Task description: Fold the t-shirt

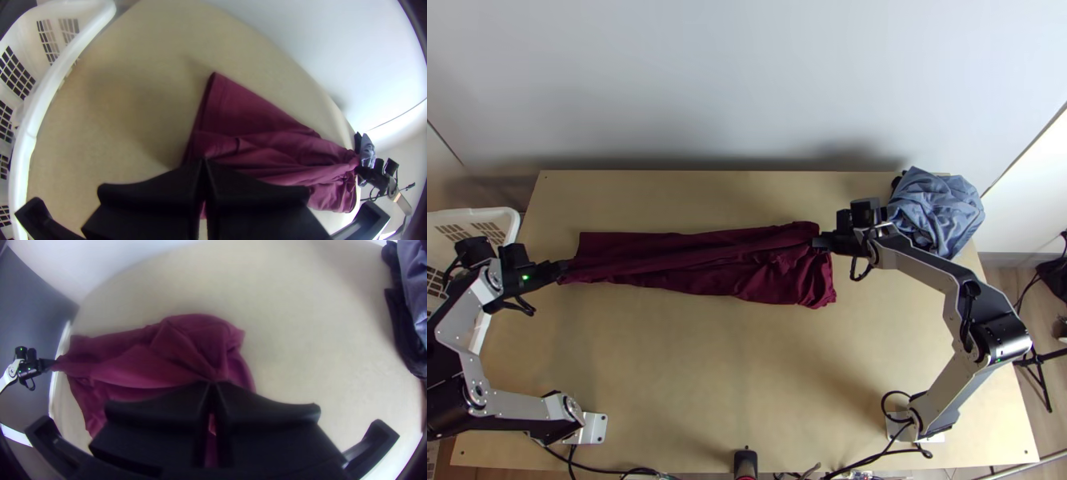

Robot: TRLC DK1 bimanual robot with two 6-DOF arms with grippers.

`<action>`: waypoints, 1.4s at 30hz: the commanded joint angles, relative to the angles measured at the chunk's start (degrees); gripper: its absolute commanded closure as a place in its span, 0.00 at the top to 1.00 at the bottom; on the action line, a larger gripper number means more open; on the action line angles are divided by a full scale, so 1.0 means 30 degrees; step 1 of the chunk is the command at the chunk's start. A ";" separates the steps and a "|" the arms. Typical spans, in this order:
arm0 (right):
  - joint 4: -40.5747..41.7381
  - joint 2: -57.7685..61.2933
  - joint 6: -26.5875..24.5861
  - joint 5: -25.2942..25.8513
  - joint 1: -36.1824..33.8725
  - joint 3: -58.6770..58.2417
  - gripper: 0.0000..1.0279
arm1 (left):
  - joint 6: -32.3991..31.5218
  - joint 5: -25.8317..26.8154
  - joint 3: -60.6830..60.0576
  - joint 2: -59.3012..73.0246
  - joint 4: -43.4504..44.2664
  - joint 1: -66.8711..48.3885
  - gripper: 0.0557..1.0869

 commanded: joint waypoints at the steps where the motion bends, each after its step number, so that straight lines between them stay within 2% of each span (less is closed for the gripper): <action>1: 0.0251 -0.0778 -0.0195 0.0115 0.0230 -0.0832 0.03 | -0.0859 -0.0357 0.0935 0.0346 0.0059 0.0917 0.04; 5: 0.0251 -0.1130 -0.0165 0.0115 0.0288 -0.1007 0.03 | -0.2178 -0.1061 0.1110 0.0346 0.0703 0.0976 0.04; 9: 0.0309 -0.1071 -0.0195 0.0144 0.0288 -0.1300 0.03 | -0.2617 -0.1939 0.0554 0.0199 0.1523 0.0537 0.04; 20: 0.1218 -0.1071 0.0128 0.0144 0.0347 -0.1359 0.03 | -0.2939 -0.2115 0.0056 -0.1354 0.1787 -0.2569 0.04; 30: 0.1833 -0.0866 0.0450 0.0144 0.0347 -0.1359 0.03 | -0.4492 -0.2936 0.3132 0.2602 0.2402 -0.4708 0.04; 31: 0.1833 -0.0983 0.0450 0.0144 0.0288 -0.1418 0.03 | -0.4580 -0.3082 0.3366 0.2982 0.2402 -0.4795 0.10; 32: 0.1833 -0.1071 0.0479 0.0144 0.0230 -0.1447 0.03 | -0.4873 -0.3404 0.3630 0.3393 0.2197 -0.4825 0.36; 33: 0.1833 -0.1159 0.0479 0.0115 0.0142 -0.1505 0.03 | -0.5195 -0.3639 0.3894 0.3744 0.1816 -0.4825 0.77; 34: 0.1833 -0.1364 0.0450 0.0144 0.0054 -0.1652 0.03 | -0.5224 -0.3639 0.4069 0.3891 0.1348 -0.4825 0.97; 38: 0.1891 -0.2067 0.0391 0.0144 -0.0093 -0.1974 0.03 | -0.5195 -0.3902 0.3835 0.3949 0.1230 -0.4708 0.96; 39: 0.1862 -0.2155 0.0450 0.0144 -0.0122 -0.2003 0.07 | -0.5137 -0.3932 0.3776 0.3891 0.1172 -0.4649 0.96; 40: 0.1862 -0.2272 0.0479 0.0144 -0.0122 -0.2003 0.19 | -0.4961 -0.3932 0.3776 0.3832 0.0967 -0.4561 0.96; 42: 0.1364 -0.2331 0.1036 0.0085 -0.0181 -0.1886 0.62 | -0.4726 -0.3932 0.3776 0.3568 0.0410 -0.4239 0.96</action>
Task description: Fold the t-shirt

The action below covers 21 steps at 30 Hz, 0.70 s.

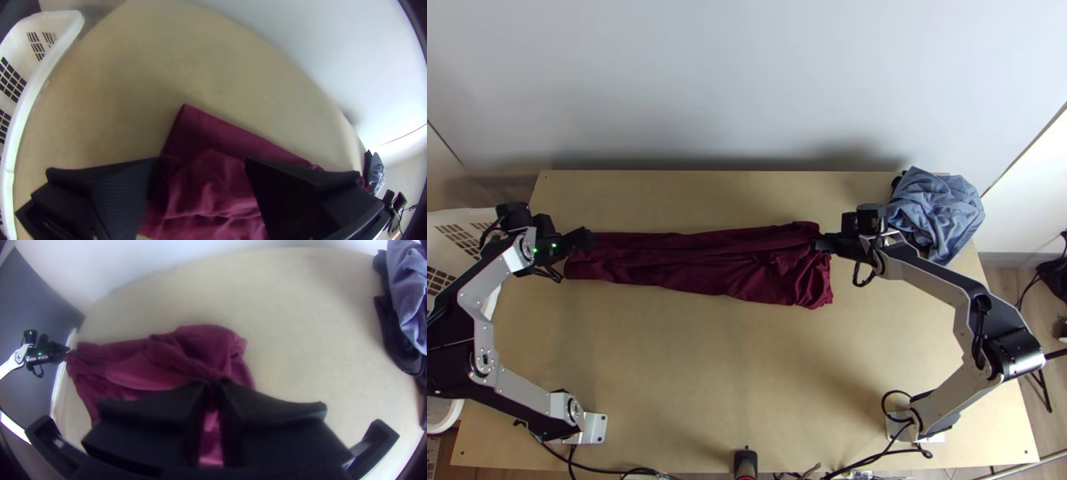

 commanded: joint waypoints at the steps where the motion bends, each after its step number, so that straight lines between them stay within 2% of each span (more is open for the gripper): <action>1: -0.0904 -0.0561 0.0723 -0.0068 -0.0166 0.0067 0.78 | 0.0462 -0.0282 0.0279 -0.0003 -0.1348 0.0483 0.96; 3: -0.2076 -0.0443 0.0753 -0.0332 -0.0107 0.0419 0.94 | 0.0990 -0.0282 0.0191 -0.0384 -0.2110 0.0893 0.96; 4: -0.2369 -0.0356 0.0782 -0.0478 -0.0107 0.0506 0.96 | 0.1371 -0.0282 0.0074 -0.0647 -0.2344 0.1098 0.96; 9: -0.3892 -0.0707 0.0723 -0.0712 -0.0137 0.0594 0.96 | 0.2396 -0.0252 -0.0805 -0.2259 -0.2696 0.2651 0.96; 15: -0.4654 -0.3344 0.0753 -0.0712 -0.0019 0.0653 0.96 | 0.4037 -0.0106 -0.1889 -0.4339 -0.4600 0.3882 0.96; 21: -0.7496 -0.6244 0.0723 -0.0712 0.0977 0.1883 0.96 | 0.3890 0.0744 -0.4379 -0.5276 -0.2842 0.4057 0.96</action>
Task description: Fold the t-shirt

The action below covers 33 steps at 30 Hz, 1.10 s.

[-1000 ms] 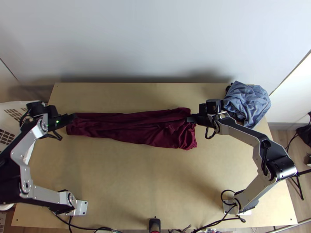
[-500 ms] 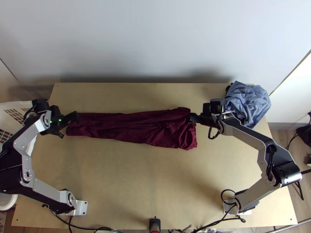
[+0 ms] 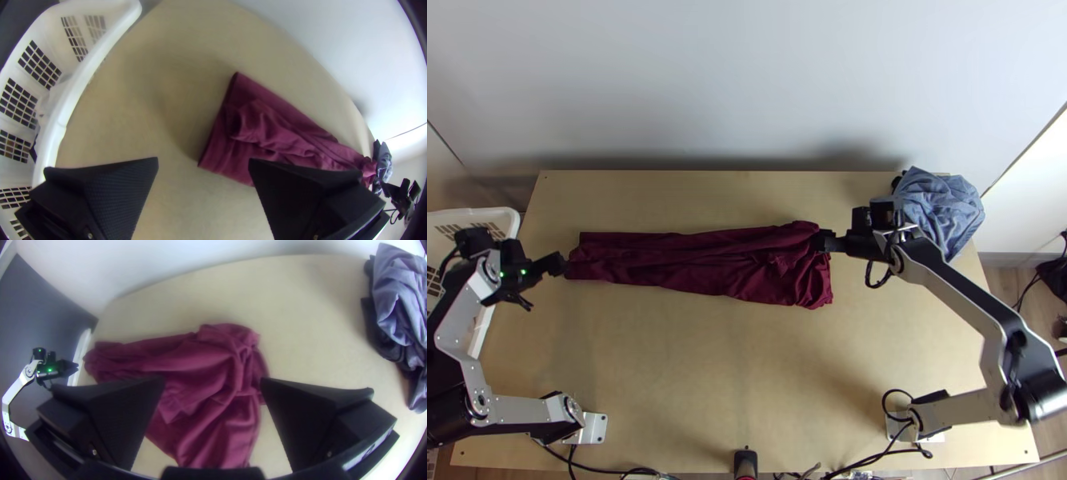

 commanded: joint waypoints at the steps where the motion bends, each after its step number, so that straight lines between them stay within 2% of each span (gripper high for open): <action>1: -0.2770 -0.3092 0.0009 -0.0057 0.0875 0.1112 0.96 | -0.0068 0.1015 -0.2340 -0.1101 0.1357 0.0524 0.96; 8: -0.5172 -0.4967 -0.0167 0.0002 0.1754 0.1464 0.96 | -0.2968 0.2275 -0.3776 -0.0632 0.5781 0.0084 0.96; 13: -0.5787 -0.5641 0.0302 -0.0027 0.2077 0.1259 0.96 | -0.3964 0.3007 -0.3336 0.0452 0.7305 -0.0502 0.96; 18: -0.5963 -0.5787 0.0595 0.0031 0.2135 0.1171 0.96 | -0.4228 0.4062 -0.1901 0.2473 0.6162 -0.1439 0.96; 28: -0.7662 -0.6021 0.0566 0.0119 0.2077 0.2782 0.96 | -0.4023 0.4208 -0.1139 0.3469 0.5781 -0.2025 0.94; 29: -0.7691 -0.6021 0.0507 0.0119 0.2077 0.2841 0.96 | -0.3525 0.4208 -0.0729 0.3791 0.4990 -0.2113 0.86; 31: -0.7721 -0.6021 0.0419 0.0090 0.2106 0.2811 0.96 | -0.3027 0.4179 0.0384 0.4817 0.3555 -0.2289 0.59; 32: -0.7721 -0.6021 0.0390 0.0090 0.2223 0.2782 0.96 | -0.2851 0.4150 0.0853 0.5315 0.2998 -0.2347 0.42; 33: -0.7721 -0.6021 0.0390 0.0090 0.2282 0.2782 0.95 | -0.2851 0.3886 0.1175 0.5754 0.2969 -0.2318 0.14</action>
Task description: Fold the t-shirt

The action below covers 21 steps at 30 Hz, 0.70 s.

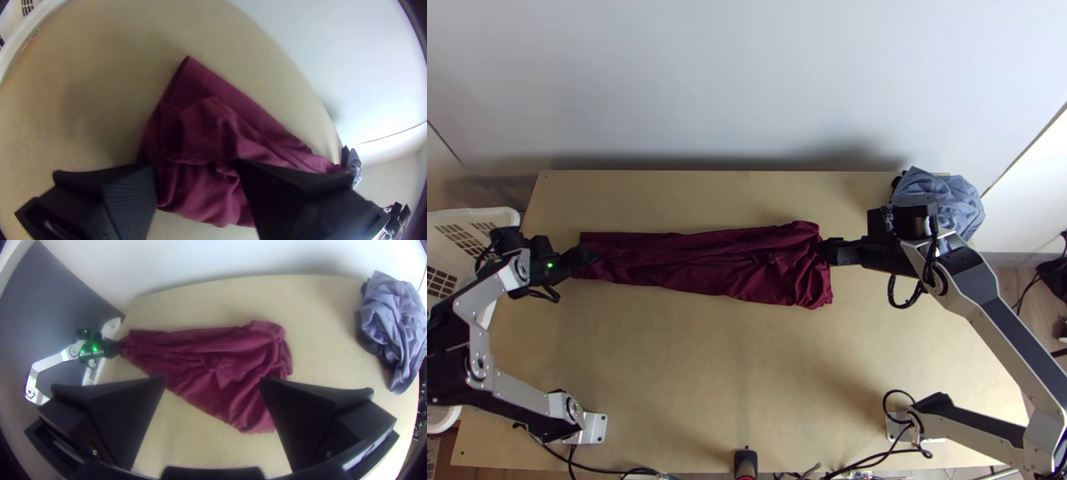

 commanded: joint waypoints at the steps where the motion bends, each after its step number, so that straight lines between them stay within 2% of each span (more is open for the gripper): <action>1: -0.0391 -0.0098 -0.0156 0.0017 0.0264 0.0436 0.95 | 0.0748 -0.0457 0.2358 0.2704 -0.2118 -0.0358 0.05; 9: -0.0421 -0.0655 -0.0244 0.0017 0.0176 0.0729 0.95 | 0.2184 -0.0838 0.2651 0.2411 -0.2733 0.0111 0.03; 13: -0.0391 -0.1006 -0.0361 0.0046 0.0117 0.0671 0.94 | 0.3239 -0.0838 0.3295 0.1327 -0.5311 0.0726 0.03; 21: -0.0010 -0.1358 -0.0274 0.0017 0.0117 0.0407 0.93 | 0.4586 -0.0838 0.3324 -0.0108 -0.6571 0.1956 0.03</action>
